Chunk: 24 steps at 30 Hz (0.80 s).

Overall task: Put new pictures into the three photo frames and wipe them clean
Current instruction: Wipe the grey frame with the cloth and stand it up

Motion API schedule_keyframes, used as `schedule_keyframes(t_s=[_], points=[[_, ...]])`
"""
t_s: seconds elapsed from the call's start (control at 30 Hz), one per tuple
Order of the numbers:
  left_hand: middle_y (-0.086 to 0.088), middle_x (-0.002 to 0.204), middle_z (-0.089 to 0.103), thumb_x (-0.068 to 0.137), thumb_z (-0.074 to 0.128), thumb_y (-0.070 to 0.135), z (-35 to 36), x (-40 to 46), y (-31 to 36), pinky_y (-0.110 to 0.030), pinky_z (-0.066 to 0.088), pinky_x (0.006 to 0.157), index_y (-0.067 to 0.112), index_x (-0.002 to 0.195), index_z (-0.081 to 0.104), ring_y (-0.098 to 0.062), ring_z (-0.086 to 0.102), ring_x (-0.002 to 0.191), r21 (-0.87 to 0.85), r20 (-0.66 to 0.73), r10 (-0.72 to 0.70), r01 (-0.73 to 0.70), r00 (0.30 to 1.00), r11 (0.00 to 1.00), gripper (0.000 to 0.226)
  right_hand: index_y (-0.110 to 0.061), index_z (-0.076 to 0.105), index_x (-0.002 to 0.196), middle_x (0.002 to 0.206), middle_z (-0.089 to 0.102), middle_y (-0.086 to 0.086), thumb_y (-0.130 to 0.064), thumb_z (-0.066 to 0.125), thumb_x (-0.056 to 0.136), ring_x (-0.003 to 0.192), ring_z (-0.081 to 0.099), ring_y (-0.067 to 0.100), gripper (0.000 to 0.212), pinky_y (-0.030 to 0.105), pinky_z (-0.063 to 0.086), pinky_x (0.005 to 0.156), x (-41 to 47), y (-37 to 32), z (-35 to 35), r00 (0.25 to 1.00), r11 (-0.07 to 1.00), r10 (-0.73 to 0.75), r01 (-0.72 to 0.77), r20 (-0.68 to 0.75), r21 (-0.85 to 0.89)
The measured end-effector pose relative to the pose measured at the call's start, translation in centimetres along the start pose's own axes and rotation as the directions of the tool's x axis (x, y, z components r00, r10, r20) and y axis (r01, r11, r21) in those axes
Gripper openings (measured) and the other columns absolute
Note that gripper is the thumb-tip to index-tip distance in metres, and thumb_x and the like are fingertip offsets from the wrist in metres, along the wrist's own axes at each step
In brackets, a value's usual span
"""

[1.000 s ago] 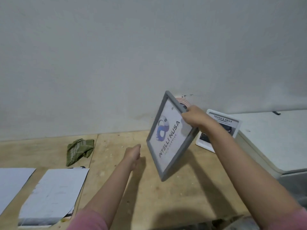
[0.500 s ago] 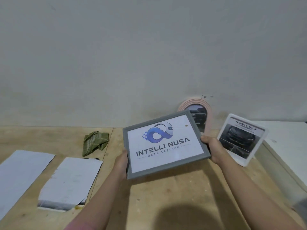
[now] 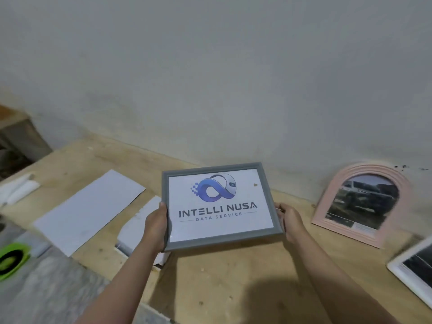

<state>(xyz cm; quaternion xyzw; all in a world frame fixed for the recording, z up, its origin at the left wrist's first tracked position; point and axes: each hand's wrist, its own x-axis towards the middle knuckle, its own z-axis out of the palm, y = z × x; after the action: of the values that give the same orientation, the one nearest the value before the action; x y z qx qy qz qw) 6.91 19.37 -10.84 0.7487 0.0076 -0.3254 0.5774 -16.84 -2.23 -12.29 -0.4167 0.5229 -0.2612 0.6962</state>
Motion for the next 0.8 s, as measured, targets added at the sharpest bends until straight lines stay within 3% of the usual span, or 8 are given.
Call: schedule_keyframes(t_s=[0.1,0.2,0.33,0.43,0.53,0.6,0.7,0.8], points=[[-0.013,0.096,0.07,0.098,0.038,0.044,-4.9,2.1,0.1,-0.041,0.053,0.08,0.009,0.096,0.065,-0.032,0.066,0.085,-0.084,-0.118,-0.017,0.007,0.993,0.996,0.044,-0.01,0.063,0.1,0.072,0.069,0.007,-0.006,0.043,0.091,0.058,0.063,0.019,0.022,0.026,0.048,0.049,2.5,1.0,5.9,1.0,0.981,-0.02,0.022,0.013,-0.194],[-0.014,0.1,0.065,0.099,0.037,0.043,-9.9,4.4,0.8,-0.042,0.05,0.085,0.007,0.101,0.061,-0.032,0.062,0.09,-0.101,-0.239,-0.031,0.007,0.971,0.995,0.044,-0.011,0.057,0.119,0.105,0.066,0.011,-0.01,0.047,0.085,0.09,0.064,0.026,0.035,0.041,0.054,0.083,5.6,2.7,12.4,0.985,0.855,-0.159,0.17,0.065,-0.49],[-0.015,0.104,0.062,0.1,0.038,0.042,-15.4,8.2,2.6,-0.042,0.047,0.086,0.007,0.1,0.058,-0.032,0.059,0.09,-0.124,-0.342,-0.05,0.008,0.938,0.992,0.04,-0.022,0.043,0.136,0.137,0.044,0.012,-0.028,0.057,0.088,0.125,0.044,0.032,0.051,0.04,0.039,0.103,8.2,3.6,21.1,0.898,0.542,-0.327,0.435,0.295,-0.719],[-0.013,0.103,0.059,0.1,0.038,0.039,-18.6,11.1,4.0,-0.037,0.045,0.084,0.007,0.101,0.056,-0.03,0.057,0.09,-0.111,-0.358,-0.048,0.009,0.932,0.994,0.038,-0.039,0.016,0.148,0.159,0.001,0.008,-0.055,0.058,0.082,0.143,0.009,0.039,0.08,0.051,0.019,0.114,10.9,3.9,25.9,0.879,0.205,-0.173,0.474,0.445,-0.856],[-0.014,0.102,0.061,0.099,0.038,0.042,-20.8,13.4,5.0,-0.042,0.048,0.088,0.009,0.1,0.058,-0.032,0.059,0.092,-0.082,-0.351,-0.06,0.033,0.934,0.996,0.039,-0.045,-0.001,0.148,0.157,-0.019,0.005,-0.064,0.043,0.087,0.142,-0.014,0.04,0.078,0.058,0.003,0.114,13.2,5.1,28.1,0.893,-0.059,0.012,0.45,0.451,-0.891],[-0.012,0.1,0.06,0.099,0.038,0.041,-21.9,14.9,5.5,-0.039,0.047,0.085,0.009,0.099,0.057,-0.031,0.058,0.091,-0.06,-0.349,-0.047,0.028,0.936,0.998,0.037,-0.042,0.005,0.148,0.159,-0.012,0.005,-0.058,0.035,0.094,0.142,-0.014,0.041,0.065,0.058,0.003,0.113,13.8,6.1,28.9,0.903,-0.11,0.002,0.427,0.43,-0.897],[-0.009,0.094,0.058,0.1,0.037,0.039,-22.3,16.4,6.0,-0.036,0.043,0.08,0.007,0.1,0.056,-0.029,0.055,0.088,-0.036,-0.318,-0.022,0.011,0.948,0.999,0.037,-0.036,0.022,0.148,0.159,0.006,0.005,-0.036,0.035,0.1,0.142,0.001,0.045,0.05,0.056,0.019,0.112,13.8,6.6,29.1,0.885,-0.151,-0.118,0.433,0.451,-0.889],[-0.012,0.098,0.06,0.1,0.037,0.04,-22.0,17.2,6.1,-0.037,0.045,0.081,0.007,0.101,0.057,-0.03,0.058,0.087,-0.042,-0.272,-0.024,0.013,0.962,0.999,0.038,-0.029,0.034,0.145,0.158,0.012,0.008,-0.004,0.044,0.091,0.142,0.01,0.042,0.06,0.05,0.027,0.111,13.9,6.6,28.4,0.868,-0.109,-0.138,0.466,0.477,-0.878]])
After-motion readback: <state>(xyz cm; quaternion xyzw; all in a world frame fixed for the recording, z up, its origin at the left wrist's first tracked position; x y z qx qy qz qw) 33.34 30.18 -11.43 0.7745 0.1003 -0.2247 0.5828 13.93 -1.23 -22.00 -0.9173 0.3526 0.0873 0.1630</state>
